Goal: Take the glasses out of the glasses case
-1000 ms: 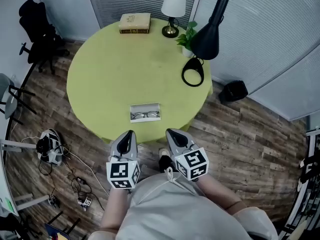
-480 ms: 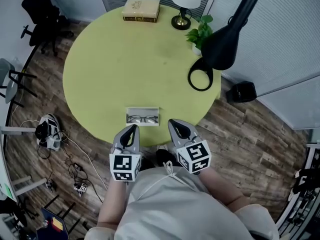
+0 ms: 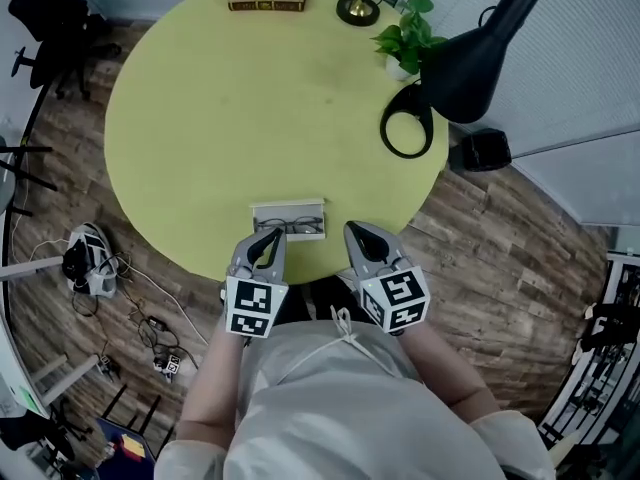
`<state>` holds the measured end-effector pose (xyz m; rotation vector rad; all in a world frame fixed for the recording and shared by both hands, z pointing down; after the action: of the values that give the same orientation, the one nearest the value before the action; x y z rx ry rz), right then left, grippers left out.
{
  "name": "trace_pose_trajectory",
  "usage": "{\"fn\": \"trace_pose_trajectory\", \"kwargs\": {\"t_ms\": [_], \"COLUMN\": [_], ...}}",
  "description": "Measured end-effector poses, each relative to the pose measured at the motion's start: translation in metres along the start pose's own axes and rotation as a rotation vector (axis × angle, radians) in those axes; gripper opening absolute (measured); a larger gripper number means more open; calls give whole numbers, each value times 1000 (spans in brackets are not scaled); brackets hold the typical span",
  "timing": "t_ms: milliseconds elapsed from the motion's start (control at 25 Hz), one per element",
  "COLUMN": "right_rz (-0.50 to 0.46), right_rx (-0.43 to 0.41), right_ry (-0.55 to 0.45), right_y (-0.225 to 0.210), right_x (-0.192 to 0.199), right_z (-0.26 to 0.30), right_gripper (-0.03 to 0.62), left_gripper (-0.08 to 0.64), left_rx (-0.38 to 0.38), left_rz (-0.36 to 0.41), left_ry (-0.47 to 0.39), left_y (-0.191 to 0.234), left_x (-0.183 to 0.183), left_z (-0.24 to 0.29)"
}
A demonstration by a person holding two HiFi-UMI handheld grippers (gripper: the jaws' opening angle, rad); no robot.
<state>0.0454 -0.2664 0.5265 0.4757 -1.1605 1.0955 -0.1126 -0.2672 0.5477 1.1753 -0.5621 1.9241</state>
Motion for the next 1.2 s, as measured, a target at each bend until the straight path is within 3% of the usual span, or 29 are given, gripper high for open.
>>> {"fn": "trace_pose_trajectory", "kwargs": {"t_ms": [680,920,1200], "right_rz": [32,40,45], "right_rx": [-9,8,24], "right_ry": [117,134,147], "right_y": [14,5,-2], "right_x": [30,32,34], "right_z": [38,39,35], "right_gripper": [0,0,0], "left_gripper": [86,81,28], "left_rx": [429,545,581], "left_rz": [476,579,646], "left_ry": [375,473,498], "left_y": [0,-7,-9], "left_x": [55,68,74], "left_z": [62,78,86]}}
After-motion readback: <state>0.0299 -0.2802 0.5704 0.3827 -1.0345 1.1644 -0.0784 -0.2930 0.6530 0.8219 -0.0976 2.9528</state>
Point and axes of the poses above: the fingertips, and each gripper's own axes: z forward along the fingers, y to its left, x out of its underside, the point moved 4 cm from there along -z, backward along the fingers, and after that the axes turned 10 degrees about -y, right-handed, at the moved point
